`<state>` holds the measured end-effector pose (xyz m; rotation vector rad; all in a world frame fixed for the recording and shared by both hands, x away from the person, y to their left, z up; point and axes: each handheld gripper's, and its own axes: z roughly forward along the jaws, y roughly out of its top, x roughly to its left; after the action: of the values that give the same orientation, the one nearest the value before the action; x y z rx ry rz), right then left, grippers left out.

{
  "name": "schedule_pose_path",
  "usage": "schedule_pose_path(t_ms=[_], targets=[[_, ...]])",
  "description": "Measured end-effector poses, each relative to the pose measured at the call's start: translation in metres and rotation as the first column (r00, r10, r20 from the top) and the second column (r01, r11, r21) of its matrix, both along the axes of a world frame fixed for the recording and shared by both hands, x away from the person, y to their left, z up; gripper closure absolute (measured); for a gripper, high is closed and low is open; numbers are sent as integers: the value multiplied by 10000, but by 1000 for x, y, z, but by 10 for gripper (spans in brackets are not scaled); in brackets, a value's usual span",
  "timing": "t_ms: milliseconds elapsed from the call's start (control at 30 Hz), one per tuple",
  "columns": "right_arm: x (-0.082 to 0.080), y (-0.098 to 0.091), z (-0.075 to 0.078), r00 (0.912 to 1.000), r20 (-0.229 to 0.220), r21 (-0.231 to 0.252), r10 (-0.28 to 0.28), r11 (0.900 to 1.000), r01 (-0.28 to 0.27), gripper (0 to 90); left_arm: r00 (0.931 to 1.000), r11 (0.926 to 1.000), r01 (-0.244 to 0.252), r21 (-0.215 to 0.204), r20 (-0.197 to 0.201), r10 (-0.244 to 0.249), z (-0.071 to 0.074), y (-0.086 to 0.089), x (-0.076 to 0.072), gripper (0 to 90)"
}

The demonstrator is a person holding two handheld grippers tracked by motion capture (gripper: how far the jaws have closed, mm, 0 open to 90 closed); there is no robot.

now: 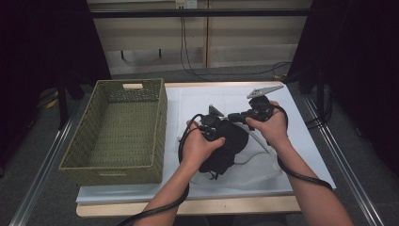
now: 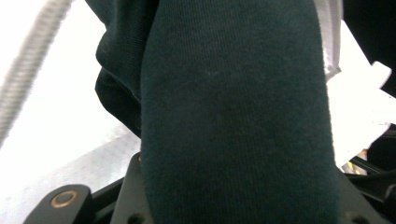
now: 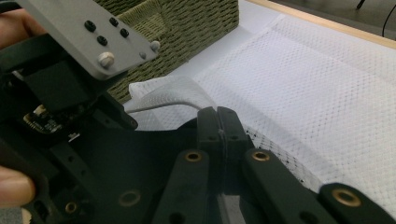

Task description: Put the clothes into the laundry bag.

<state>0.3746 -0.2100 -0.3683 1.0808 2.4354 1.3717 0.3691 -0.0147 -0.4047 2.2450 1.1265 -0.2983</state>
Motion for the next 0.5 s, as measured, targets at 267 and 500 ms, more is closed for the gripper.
schedule_pose_path(t_ms=[267, 500], targets=[[-1, 0, -1, 10000, -45, 84, 32, 10000, -31, 900, 9998, 9997, -183, 135, 87, 181, 0, 5, 1, 608], [-1, 0, -1, 10000, -10, 39, 33, 10000, -33, 900, 9998, 9999, -168, 1, 58, 168, -1, 0, 1, 607]])
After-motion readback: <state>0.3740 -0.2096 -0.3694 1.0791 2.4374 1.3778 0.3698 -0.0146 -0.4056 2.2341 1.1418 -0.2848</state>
